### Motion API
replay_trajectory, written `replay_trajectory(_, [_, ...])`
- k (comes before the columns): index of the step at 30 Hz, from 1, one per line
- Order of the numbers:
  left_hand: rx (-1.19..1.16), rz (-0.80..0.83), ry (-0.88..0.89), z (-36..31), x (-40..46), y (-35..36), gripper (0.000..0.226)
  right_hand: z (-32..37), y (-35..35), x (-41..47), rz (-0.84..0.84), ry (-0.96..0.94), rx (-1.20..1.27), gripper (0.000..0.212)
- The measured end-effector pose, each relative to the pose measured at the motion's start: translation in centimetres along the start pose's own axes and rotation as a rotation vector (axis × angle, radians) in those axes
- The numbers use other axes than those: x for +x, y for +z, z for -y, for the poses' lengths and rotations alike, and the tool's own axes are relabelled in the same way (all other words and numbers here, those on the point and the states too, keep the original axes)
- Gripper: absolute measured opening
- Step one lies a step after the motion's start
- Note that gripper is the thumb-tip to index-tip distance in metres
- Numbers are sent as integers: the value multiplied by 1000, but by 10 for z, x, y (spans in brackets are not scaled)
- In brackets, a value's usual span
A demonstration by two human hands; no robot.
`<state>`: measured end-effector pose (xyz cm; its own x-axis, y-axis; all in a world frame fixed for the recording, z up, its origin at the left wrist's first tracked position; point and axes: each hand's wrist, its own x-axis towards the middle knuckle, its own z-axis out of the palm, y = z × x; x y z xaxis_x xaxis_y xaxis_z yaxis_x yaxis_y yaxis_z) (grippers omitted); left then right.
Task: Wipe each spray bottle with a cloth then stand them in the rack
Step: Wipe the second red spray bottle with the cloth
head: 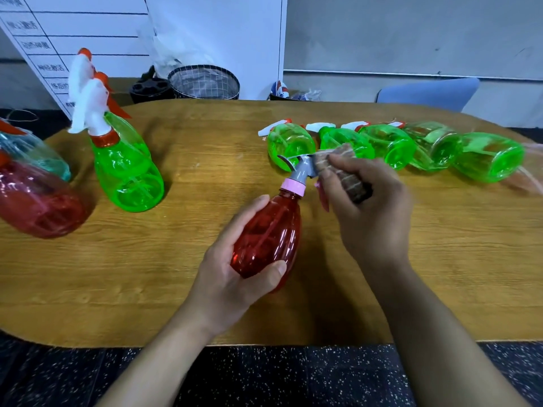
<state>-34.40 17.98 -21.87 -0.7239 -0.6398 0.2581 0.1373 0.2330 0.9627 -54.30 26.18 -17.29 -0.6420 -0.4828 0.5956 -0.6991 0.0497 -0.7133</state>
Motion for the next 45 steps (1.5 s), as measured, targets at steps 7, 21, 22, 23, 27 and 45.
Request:
replay_trajectory(7, [-7, -3, 3, 1, 0, -1, 81, 7, 5, -10, 124, -78, 64, 19])
replay_trajectory(21, [40, 14, 31, 1, 0, 1, 80, 2, 0, 0, 26, -17, 94, 17])
replay_trajectory(22, [38, 7, 30, 2, 1, 1, 80, 4, 1, -1, 94, -61, 119, 18])
replay_trajectory(23, [31, 3, 25, 2, 1, 0, 80, 6, 2, -3, 179, -110, 148, 19])
replay_trajectory(27, [3, 12, 7, 2, 2, 0, 80, 5, 3, -2, 161, -80, 116, 18])
replay_trajectory(45, [-107, -16, -17, 6, 2, -2, 83, -14, -14, -5, 284, -166, -121, 20])
